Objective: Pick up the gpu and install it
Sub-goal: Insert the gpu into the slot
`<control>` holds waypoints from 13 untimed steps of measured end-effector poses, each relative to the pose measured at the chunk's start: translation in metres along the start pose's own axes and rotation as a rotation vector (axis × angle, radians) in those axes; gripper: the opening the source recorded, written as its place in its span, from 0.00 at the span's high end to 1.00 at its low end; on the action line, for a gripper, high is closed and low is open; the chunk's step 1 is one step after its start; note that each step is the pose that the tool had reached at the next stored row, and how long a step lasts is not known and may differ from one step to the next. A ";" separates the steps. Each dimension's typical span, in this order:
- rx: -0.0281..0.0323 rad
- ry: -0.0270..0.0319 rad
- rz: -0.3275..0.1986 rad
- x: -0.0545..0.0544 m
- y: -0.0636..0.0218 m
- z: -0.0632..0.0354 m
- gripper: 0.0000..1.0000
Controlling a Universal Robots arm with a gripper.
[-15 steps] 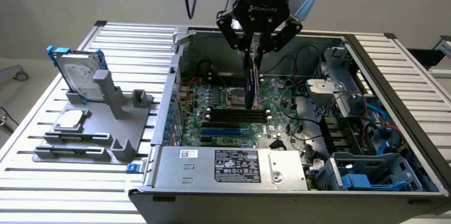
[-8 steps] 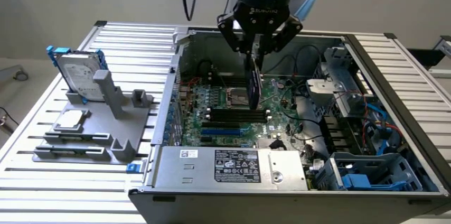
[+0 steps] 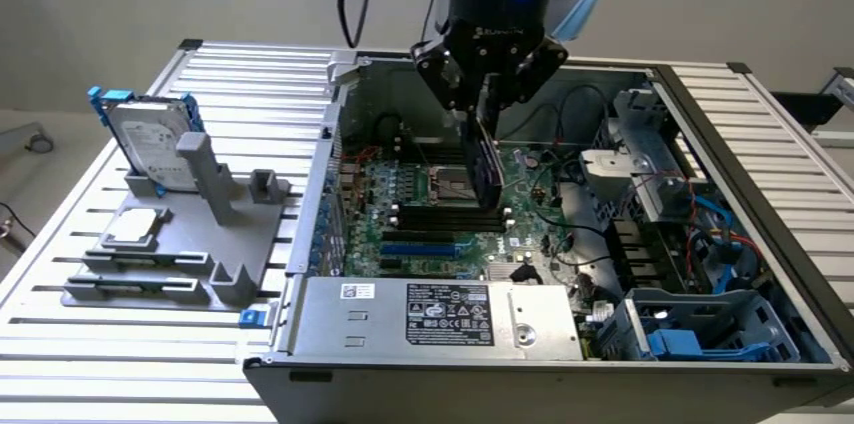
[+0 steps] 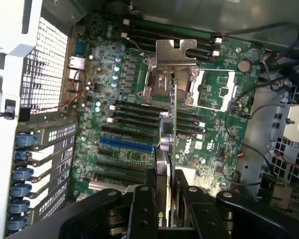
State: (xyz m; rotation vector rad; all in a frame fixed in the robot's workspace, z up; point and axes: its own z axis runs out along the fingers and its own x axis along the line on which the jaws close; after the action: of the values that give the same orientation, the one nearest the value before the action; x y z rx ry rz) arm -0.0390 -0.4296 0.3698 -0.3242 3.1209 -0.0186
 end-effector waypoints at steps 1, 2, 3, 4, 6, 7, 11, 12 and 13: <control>0.0000 -0.0002 -0.019 0.000 0.0000 0.0010 0.74; 0.0000 -0.0004 -0.038 0.000 0.0000 0.0020 0.74; -0.0001 -0.0006 -0.056 0.000 0.0000 0.0030 0.74; -0.0002 -0.0008 -0.074 0.000 0.0000 0.0041 0.74; -0.0002 -0.0013 -0.110 0.000 0.0001 0.0060 0.74; -0.0003 -0.0016 -0.128 0.000 0.0001 0.0070 0.74; -0.0005 -0.0024 -0.201 0.000 0.0001 0.0112 0.74; -0.0006 -0.0027 -0.219 0.000 0.0001 0.0122 0.74; -0.0006 -0.0029 -0.237 0.000 0.0001 0.0131 0.74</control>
State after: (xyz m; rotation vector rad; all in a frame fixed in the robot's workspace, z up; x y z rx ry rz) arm -0.0390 -0.4296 0.3567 -0.6908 3.0593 -0.0178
